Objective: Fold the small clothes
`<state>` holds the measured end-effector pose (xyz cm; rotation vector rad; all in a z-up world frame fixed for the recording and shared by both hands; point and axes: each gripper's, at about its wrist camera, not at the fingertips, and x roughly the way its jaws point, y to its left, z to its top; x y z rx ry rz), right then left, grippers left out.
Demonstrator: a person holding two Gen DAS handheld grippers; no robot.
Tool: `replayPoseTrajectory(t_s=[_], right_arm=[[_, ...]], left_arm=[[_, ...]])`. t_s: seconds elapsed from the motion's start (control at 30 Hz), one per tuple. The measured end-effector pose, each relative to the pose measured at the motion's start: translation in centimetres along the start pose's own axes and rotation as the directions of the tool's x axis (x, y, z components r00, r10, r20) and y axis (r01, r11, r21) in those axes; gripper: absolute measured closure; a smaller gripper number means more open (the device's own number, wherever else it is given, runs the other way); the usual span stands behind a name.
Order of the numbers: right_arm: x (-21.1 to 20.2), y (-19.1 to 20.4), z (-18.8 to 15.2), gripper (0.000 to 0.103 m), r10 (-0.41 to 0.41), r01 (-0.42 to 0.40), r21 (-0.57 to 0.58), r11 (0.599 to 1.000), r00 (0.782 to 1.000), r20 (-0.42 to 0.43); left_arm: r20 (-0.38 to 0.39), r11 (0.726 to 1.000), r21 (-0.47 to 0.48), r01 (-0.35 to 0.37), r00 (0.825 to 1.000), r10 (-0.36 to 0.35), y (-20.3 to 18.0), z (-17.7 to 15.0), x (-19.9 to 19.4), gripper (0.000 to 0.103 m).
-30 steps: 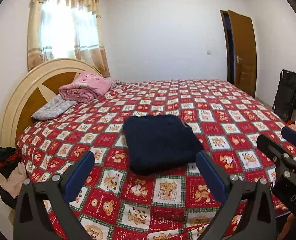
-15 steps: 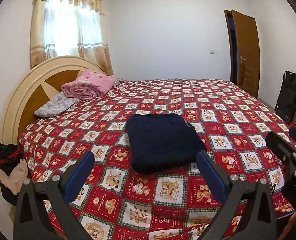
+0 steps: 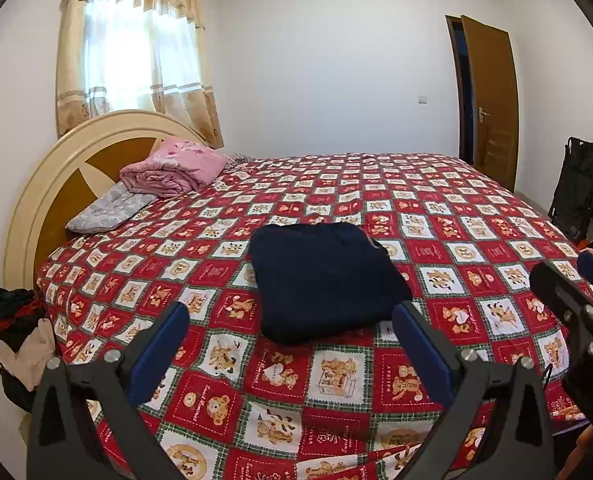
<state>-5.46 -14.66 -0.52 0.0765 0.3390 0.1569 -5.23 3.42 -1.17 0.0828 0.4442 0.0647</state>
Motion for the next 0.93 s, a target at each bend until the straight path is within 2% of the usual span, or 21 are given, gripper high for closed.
replayPoseTrajectory(t_s=[0.5, 0.77, 0.93], right_arm=[[0.07, -0.14, -0.27, 0.025, -0.006, 0.006, 0.003, 1.000, 1.000, 0.001], [0.07, -0.24, -0.29, 0.025, -0.005, 0.005, 0.004, 1.000, 1.000, -0.001], [0.15, -0.46, -0.34, 0.025, -0.006, 0.006, 0.016, 1.000, 1.000, -0.004]], left_arm=[[0.006, 1.000, 0.013, 0.001, 1.000, -0.001, -0.24, 0.01, 0.22, 0.000], [0.021, 0.999, -0.008, 0.037, 0.999, -0.037, -0.05, 0.24, 0.09, 0.000], [-0.001, 0.998, -0.019, 0.053, 0.999, -0.053, 0.03, 0.19, 0.53, 0.000]])
